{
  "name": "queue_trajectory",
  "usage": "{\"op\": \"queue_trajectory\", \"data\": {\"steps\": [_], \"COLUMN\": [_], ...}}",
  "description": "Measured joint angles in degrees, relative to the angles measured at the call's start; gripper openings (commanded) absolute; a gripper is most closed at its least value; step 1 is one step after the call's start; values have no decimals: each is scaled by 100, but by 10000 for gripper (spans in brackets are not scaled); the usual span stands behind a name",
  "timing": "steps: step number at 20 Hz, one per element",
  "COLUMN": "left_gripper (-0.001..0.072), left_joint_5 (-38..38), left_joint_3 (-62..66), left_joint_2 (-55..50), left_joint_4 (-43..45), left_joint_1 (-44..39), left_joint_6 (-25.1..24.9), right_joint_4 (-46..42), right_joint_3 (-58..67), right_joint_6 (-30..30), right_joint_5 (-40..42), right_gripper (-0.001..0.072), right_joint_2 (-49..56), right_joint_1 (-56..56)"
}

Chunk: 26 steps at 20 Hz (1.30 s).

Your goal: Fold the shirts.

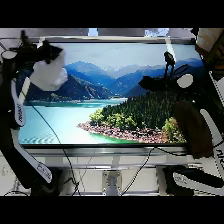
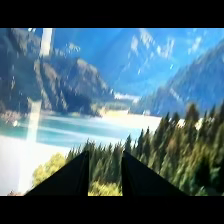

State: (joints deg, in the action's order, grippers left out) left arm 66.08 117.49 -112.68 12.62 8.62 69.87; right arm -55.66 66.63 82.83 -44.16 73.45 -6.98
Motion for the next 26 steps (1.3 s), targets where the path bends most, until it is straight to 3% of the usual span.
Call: {"op": "queue_trajectory", "data": {"steps": [4,9,10,11,12,16,20,23,26], "left_gripper": [12,15,133,462,681,689,688,685,686], "left_joint_5": [326,514,533,483,330,-426,-625,-481,-197], "left_joint_3": [2,2,0,0,0,0,0,2,2], "left_joint_2": [372,498,511,514,518,535,542,542,542], "left_joint_4": [-485,-275,-155,-52,20,9,-17,181,1080], "left_joint_1": [-1646,-3322,-3574,-3753,-3888,-3829,-3141,-2520,-2057], "left_joint_6": [-153,66,107,164,195,267,516,839,1410], "right_joint_4": [-457,-1097,-1209,-1305,-1388,-1384,-664,-166,243], "right_joint_3": [0,0,2,2,0,-24,-544,-1392,-2247], "right_joint_6": [-37,-55,-57,-57,-57,-81,-404,-535,-595], "right_joint_5": [345,157,127,76,31,-769,-1840,-2052,-1836], "right_gripper": [242,254,269,376,444,466,466,466,466], "right_joint_2": [-197,-688,-780,-857,-931,-1062,-1093,-1099,-1099], "right_joint_1": [142,566,656,750,848,1145,1099,776,367]}}
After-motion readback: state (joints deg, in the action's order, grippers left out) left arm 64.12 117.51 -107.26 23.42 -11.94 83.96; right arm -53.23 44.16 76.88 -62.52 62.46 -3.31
